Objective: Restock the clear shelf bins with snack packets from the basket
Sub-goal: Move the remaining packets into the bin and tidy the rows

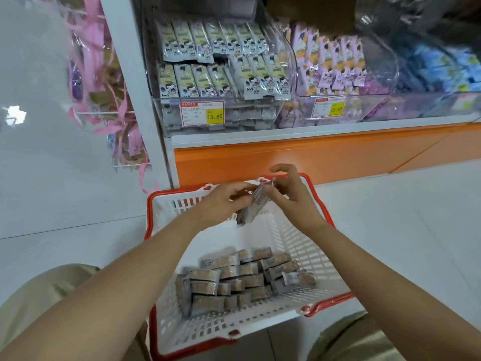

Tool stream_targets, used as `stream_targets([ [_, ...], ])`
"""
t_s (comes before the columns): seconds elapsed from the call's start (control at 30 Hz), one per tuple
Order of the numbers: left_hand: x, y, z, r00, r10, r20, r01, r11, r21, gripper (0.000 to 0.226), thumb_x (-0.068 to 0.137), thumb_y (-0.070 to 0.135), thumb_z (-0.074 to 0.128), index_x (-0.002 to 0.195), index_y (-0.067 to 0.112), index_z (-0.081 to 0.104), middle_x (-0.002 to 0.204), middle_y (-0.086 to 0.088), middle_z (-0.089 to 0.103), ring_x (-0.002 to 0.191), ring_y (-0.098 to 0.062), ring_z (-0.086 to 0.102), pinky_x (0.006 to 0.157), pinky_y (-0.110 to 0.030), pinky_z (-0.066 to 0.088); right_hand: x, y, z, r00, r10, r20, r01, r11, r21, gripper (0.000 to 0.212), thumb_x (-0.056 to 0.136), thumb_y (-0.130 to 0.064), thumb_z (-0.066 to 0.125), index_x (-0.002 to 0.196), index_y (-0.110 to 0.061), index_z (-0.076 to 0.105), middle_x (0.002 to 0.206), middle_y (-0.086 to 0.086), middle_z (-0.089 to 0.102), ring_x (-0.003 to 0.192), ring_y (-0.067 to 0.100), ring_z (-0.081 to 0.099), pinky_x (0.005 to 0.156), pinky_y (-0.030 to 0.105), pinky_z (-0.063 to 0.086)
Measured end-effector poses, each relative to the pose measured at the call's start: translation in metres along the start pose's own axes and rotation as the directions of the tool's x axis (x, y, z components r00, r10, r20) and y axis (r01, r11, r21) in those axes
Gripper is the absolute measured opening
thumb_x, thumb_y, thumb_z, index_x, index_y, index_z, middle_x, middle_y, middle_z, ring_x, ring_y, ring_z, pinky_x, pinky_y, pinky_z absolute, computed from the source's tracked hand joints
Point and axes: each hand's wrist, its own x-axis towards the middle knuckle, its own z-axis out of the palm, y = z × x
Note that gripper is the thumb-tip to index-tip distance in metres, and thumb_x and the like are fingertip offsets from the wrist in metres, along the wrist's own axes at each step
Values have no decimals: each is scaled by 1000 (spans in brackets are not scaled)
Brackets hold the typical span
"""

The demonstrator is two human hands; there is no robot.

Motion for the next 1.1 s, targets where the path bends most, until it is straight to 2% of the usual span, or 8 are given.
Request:
stream_targets([
  [0.17,-4,30,-13,990,-63,-128,23,956,-294,24,104,9,42,123,12,57,112,-6,68,99,-17,67,82,-30,58,-3,-22,4,992,-118,-51,120,992,36,53,86,-21,73,127,-19,40,111,0,60,92,20,63,75,32,49],
  [0.4,-2,69,-21,959,-26,-281,-97,905,-415,25,103,8,44,126,5,54,115,-10,66,105,-22,67,84,-37,59,5,-48,7,955,-287,-77,276,953,-124,34,86,-10,72,113,-19,53,103,6,60,81,14,57,70,22,48],
  [0.47,-2,79,-23,909,88,-407,-183,963,-200,23,102,12,48,123,9,56,107,4,65,100,-14,66,79,-25,57,11,-60,4,947,-292,-133,279,954,-112,32,85,-5,70,110,-17,55,97,6,60,76,11,56,68,19,47],
  [0.53,-4,85,-31,741,314,-593,-211,948,238,21,100,13,49,119,12,59,102,12,58,96,-6,59,80,-17,50,19,-72,0,928,-325,-180,308,944,-120,31,85,-2,69,109,-17,56,93,3,59,74,8,55,68,16,44],
  [0.63,-2,84,-51,513,627,-587,-22,693,721,37,88,9,51,124,12,59,124,-2,56,120,-19,48,105,-37,37,37,-94,-6,895,-377,-240,342,923,-174,27,87,-6,69,110,-15,58,93,2,60,74,5,54,69,14,44],
  [0.77,2,70,-72,720,533,-445,196,459,867,72,85,13,55,152,10,30,157,-9,32,146,-29,25,122,-49,9,72,-120,-4,874,-427,-230,352,885,-303,24,88,-15,68,111,-16,61,94,2,59,73,8,53,65,15,45],
  [0.97,0,65,-77,771,512,-380,192,382,904,85,78,12,56,155,6,20,161,-11,23,149,-29,17,123,-46,5,117,-131,14,878,-440,-188,269,778,-568,22,88,-19,66,110,-18,62,92,-4,52,78,9,46,63,9,30],
  [1.1,-3,65,-78,797,488,-356,189,357,915,87,80,15,57,155,5,15,163,-11,15,151,-28,10,123,-45,0,129,-131,24,886,-424,-188,215,734,-644,25,91,-22,63,114,-13,65,100,5,53,83,16,48,66,22,33],
])
